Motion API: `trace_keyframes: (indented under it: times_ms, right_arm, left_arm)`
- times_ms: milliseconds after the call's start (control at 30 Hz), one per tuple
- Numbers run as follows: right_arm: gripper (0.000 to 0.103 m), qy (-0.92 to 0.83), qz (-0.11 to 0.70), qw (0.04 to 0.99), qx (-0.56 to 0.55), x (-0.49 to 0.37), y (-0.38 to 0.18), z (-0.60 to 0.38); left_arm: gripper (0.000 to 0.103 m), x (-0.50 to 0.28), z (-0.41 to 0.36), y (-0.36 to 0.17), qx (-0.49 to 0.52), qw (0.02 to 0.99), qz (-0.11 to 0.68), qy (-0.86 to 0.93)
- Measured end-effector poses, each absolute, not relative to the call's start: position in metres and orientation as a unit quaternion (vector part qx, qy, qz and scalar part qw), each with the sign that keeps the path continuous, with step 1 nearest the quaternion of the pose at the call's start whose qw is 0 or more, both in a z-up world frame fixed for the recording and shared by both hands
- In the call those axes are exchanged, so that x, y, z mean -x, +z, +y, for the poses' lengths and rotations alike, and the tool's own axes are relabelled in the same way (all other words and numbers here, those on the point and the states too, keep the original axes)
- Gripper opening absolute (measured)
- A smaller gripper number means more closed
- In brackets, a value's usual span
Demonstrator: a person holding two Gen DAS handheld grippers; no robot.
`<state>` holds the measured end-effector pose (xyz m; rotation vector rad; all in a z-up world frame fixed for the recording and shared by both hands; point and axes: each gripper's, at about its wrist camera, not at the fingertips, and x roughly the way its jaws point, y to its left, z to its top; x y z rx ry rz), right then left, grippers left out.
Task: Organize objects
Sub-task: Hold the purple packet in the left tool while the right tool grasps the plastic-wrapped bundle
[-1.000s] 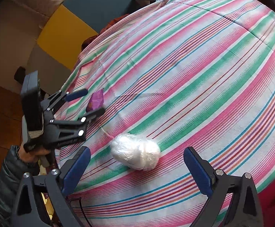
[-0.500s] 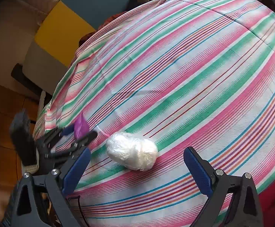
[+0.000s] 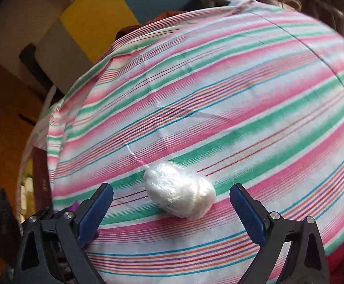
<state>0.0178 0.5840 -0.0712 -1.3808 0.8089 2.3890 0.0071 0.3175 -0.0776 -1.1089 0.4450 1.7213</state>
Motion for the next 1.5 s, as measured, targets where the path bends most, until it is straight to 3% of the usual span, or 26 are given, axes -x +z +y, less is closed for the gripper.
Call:
trace_keyframes:
  times_ms: [167, 200, 233, 267, 300, 367, 733, 800, 933, 967, 1500]
  right_arm:
    - [0.099, 0.832, 0.213, 0.126, 0.497, -0.008, -0.074, 0.566]
    - [0.095, 0.830, 0.192, 0.125, 0.508, -0.004, -0.078, 0.561]
    - [0.088, 0.826, 0.178, 0.125, 0.521, 0.000, -0.083, 0.556]
    - [0.063, 0.819, 0.165, 0.127, 0.535, 0.001, -0.089, 0.552]
    - [0.052, 0.816, 0.144, 0.138, 0.543, 0.001, -0.092, 0.549]
    - [0.046, 0.821, 0.141, 0.137, 0.536, 0.000, -0.089, 0.549]
    - [0.046, 0.818, 0.156, 0.139, 0.537, -0.002, -0.088, 0.551]
    - [0.046, 0.817, 0.155, 0.139, 0.537, -0.002, -0.089, 0.549]
    - [0.046, 0.817, 0.158, 0.139, 0.537, -0.002, -0.088, 0.549]
    - [0.046, 0.817, 0.159, 0.139, 0.537, -0.002, -0.088, 0.551]
    - [0.046, 0.818, 0.129, 0.145, 0.542, 0.004, -0.091, 0.548]
  left_arm:
    - [0.059, -0.016, 0.311, -0.075, 0.467, 0.529, 0.177, 0.687]
    - [0.061, -0.019, 0.311, -0.073, 0.464, 0.531, 0.184, 0.685]
    - [0.066, -0.019, 0.312, -0.071, 0.459, 0.533, 0.189, 0.685]
    - [0.070, -0.021, 0.309, -0.067, 0.451, 0.538, 0.195, 0.685]
    - [0.072, -0.021, 0.307, -0.064, 0.447, 0.541, 0.198, 0.685]
    - [0.077, -0.022, 0.300, -0.057, 0.435, 0.543, 0.206, 0.688]
    - [0.075, -0.027, 0.304, -0.058, 0.389, 0.572, 0.322, 0.646]
    - [0.070, -0.028, 0.311, -0.062, 0.390, 0.580, 0.339, 0.630]
    - [0.050, -0.031, 0.327, -0.076, 0.394, 0.580, 0.368, 0.610]
    - [0.041, -0.030, 0.329, -0.079, 0.398, 0.580, 0.367, 0.609]
    - [0.035, -0.024, 0.318, -0.092, 0.424, 0.513, 0.223, 0.712]
